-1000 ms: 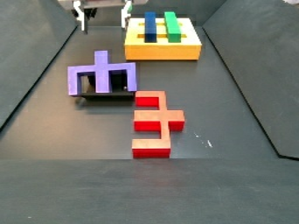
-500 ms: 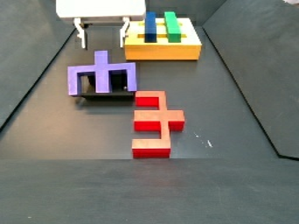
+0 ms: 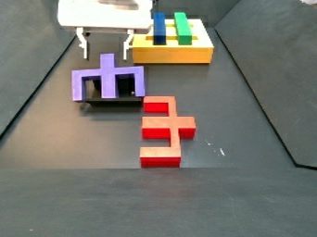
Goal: Pick up the purple object. Move up. Place the purple object on the fixture. Regrasp the purple object. Move to above the board. Insert the purple object.
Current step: Regrasp the purple object.
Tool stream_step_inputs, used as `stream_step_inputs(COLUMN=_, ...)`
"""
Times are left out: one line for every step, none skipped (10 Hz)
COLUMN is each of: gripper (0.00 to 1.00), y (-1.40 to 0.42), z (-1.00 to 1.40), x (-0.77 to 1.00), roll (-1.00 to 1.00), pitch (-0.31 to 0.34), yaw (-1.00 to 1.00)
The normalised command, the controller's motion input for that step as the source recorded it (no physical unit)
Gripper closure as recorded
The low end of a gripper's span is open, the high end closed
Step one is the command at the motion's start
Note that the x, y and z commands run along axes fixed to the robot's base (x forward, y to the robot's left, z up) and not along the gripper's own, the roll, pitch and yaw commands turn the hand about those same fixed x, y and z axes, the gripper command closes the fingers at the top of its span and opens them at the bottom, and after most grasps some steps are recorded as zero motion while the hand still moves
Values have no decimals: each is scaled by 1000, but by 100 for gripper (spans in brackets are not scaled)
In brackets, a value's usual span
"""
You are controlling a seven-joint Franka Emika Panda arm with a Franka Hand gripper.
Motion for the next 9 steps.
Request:
stream_step_inputs(gripper=0, y=51, z=-183, x=277, roll=440, pitch=3, yaw=0)
stream_step_inputs(gripper=0, y=57, z=-151, x=231, roll=443, pitch=40, yaw=0)
stream_step_inputs(gripper=0, y=66, z=-94, x=66, roll=429, pitch=74, yaw=0)
stream_step_inputs(gripper=0, y=0, z=-103, x=-17, roll=271, pitch=9, yaw=0)
stream_step_inputs(gripper=0, y=0, z=0, x=-131, roll=51, pitch=0, yaw=0)
stream_step_inputs(gripper=0, y=0, z=0, x=0, roll=0, pitch=6, yaw=0)
stream_step_inputs(gripper=0, y=0, z=0, x=0, roll=0, pitch=0, yaw=0)
stream_step_inputs(gripper=100, y=0, z=0, x=0, roll=0, pitch=0, yaw=0)
stream_step_inputs(gripper=100, y=0, z=0, x=0, roll=0, pitch=0, yaw=0)
